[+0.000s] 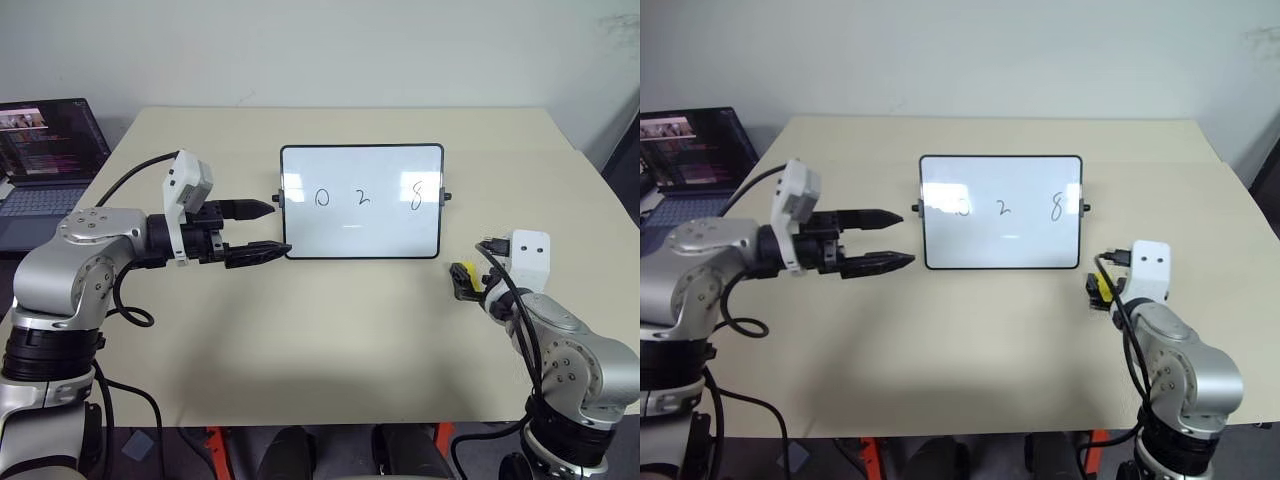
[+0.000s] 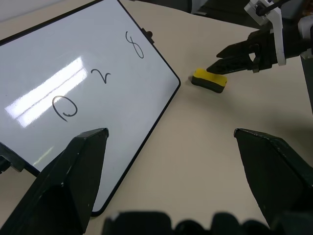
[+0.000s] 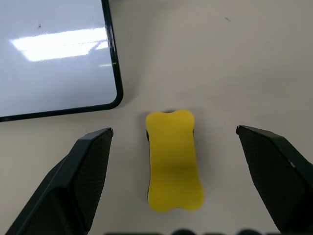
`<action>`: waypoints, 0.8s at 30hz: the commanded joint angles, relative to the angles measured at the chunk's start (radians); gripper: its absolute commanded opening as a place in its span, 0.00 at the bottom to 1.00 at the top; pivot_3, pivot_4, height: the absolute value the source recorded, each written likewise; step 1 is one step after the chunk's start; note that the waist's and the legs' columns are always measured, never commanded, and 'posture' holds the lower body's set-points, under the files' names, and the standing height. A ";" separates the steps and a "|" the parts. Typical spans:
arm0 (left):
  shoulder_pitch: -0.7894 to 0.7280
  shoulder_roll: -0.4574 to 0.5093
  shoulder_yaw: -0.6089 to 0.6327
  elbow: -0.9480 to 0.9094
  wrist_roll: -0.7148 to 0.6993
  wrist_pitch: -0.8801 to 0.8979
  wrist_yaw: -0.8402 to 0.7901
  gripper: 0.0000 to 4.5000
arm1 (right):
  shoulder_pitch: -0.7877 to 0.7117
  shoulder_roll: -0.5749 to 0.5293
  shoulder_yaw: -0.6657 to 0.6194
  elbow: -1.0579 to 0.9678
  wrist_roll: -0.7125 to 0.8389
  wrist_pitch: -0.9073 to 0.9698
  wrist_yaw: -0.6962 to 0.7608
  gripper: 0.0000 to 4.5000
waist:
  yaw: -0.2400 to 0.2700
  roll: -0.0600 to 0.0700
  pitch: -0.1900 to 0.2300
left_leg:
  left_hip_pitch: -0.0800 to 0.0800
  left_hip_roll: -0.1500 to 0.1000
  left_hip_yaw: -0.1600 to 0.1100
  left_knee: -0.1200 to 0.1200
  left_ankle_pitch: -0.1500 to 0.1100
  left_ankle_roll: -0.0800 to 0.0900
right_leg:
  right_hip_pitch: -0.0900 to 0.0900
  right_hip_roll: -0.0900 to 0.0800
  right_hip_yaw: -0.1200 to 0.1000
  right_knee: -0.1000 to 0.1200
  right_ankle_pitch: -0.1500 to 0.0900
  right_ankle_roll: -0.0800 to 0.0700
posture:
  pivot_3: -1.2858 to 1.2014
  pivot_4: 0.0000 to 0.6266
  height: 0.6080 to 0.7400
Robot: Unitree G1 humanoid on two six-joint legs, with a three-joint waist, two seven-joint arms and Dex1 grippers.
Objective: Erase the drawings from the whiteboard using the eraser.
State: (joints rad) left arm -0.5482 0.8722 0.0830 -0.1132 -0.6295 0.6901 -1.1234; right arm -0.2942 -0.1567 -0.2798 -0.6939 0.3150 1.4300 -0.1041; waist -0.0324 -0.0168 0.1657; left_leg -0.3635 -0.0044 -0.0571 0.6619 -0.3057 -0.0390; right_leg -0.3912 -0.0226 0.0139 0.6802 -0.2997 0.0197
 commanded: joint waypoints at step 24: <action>0.016 0.024 0.046 -0.064 -0.007 0.020 0.027 1.00 | -0.038 -0.037 0.052 0.153 -0.102 -0.084 0.065 0.98 | 0.000 0.000 0.000 | 0.000 0.000 0.000 0.000 0.000 0.000 | -0.001 0.000 0.000 0.000 0.000 0.000 | 0.52 0.24 1.00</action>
State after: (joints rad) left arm -0.5208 0.8792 0.0990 -0.1523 -0.6300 0.7142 -1.0999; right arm -0.3204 -0.1910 -0.2131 -0.5256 0.2183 1.3635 -0.0433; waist -0.0324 -0.0168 0.1657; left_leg -0.3640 -0.0045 -0.0570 0.6619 -0.3058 -0.0389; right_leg -0.3919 -0.0226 0.0141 0.6802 -0.2997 0.0197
